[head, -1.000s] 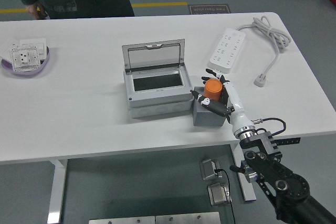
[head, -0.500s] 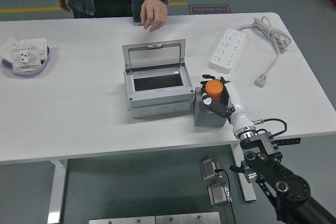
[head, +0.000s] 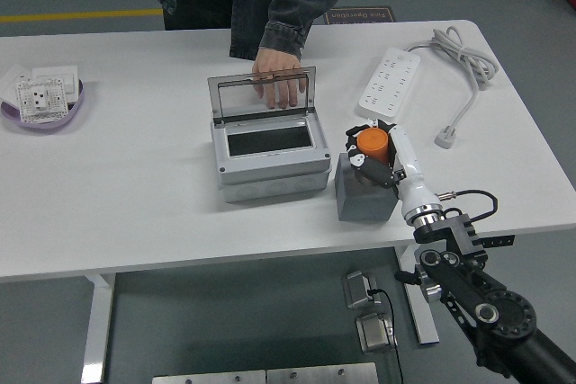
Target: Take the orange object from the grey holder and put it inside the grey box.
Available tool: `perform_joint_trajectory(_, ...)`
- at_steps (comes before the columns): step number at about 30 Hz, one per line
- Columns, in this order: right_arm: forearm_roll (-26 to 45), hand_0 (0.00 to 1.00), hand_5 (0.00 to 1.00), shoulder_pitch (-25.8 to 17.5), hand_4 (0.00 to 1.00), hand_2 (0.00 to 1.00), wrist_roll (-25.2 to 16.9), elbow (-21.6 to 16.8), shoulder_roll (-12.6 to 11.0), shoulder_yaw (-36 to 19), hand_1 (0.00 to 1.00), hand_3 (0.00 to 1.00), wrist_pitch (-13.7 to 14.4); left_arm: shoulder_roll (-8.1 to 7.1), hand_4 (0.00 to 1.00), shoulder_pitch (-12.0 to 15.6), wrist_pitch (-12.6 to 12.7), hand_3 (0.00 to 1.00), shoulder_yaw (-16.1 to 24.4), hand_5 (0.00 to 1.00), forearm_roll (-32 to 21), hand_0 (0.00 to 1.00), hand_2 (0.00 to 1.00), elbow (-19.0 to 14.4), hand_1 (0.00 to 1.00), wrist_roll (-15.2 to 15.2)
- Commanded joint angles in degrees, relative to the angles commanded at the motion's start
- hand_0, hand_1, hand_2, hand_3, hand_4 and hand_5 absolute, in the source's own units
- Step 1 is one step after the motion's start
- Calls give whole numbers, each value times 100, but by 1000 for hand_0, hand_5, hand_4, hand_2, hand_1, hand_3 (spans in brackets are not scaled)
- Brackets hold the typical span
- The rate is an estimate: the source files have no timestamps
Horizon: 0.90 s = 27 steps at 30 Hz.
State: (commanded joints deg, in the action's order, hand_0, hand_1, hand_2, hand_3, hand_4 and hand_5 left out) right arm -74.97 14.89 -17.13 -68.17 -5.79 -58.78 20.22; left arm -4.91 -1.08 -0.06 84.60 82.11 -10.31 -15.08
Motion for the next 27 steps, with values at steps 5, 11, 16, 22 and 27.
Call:
perform_joint_trajectory(5,-531,291,2,464,2,238,430,-138,-42,274,189,211,-83,-11,727,19,-1,800,41,362,40,694,684,0,683,-26)
perform_joint_trajectory(11,-1240,284,2,1148,2,234,991,109,43,819,189,219,-321,-37,728,20,-4,802,73,366,80,694,684,0,683,-51)
perform_joint_trajectory(16,-1809,278,2,1723,2,233,1388,519,173,1271,188,220,-577,-52,731,14,-10,801,86,372,111,694,684,0,683,-67)
perform_joint_trajectory(22,-2216,278,2,2312,2,233,1651,1031,302,1692,188,220,-800,-77,731,17,-12,801,102,372,150,694,684,0,683,-89)
perform_joint_trajectory(27,-2253,273,2,2638,2,234,1701,1425,427,1980,188,217,-885,-93,733,16,-16,802,129,379,205,694,684,0,683,-108)
